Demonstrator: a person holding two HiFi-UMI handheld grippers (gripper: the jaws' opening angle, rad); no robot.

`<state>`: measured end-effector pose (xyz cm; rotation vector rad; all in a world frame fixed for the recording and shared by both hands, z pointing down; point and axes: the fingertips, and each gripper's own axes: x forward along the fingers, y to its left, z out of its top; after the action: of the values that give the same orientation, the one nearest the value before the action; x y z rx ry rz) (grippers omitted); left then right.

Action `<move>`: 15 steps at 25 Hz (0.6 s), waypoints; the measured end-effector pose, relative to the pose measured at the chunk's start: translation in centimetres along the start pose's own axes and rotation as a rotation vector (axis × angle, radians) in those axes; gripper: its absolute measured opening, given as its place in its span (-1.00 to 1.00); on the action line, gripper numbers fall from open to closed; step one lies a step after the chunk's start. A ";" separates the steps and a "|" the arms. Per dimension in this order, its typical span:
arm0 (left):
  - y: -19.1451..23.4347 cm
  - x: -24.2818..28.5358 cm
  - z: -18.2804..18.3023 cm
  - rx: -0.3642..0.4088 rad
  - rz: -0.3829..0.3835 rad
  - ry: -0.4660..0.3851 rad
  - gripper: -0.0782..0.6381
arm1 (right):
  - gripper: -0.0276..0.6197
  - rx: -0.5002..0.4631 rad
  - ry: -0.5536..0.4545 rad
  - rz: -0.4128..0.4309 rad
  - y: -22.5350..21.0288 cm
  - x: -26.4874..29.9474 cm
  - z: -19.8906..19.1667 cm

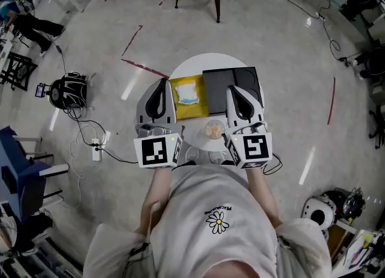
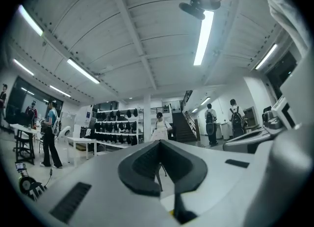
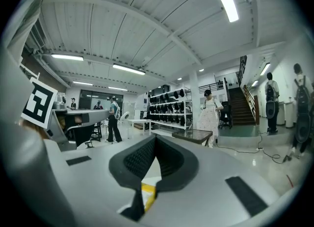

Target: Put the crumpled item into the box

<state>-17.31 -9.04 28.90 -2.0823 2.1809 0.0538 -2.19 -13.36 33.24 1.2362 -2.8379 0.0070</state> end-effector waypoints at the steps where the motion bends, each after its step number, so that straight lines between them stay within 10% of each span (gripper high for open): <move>1: 0.1 0.0 0.1 0.000 0.002 -0.005 -0.78 | -0.91 -0.001 0.000 0.001 0.1 0.1 0.0; 15: 0.2 -0.2 0.0 0.009 0.012 -0.006 -0.78 | -0.91 -0.012 0.008 0.007 0.1 -0.1 -0.3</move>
<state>-17.52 -8.81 28.89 -2.0615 2.1858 0.0509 -2.20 -13.18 33.56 1.2216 -2.8310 -0.0049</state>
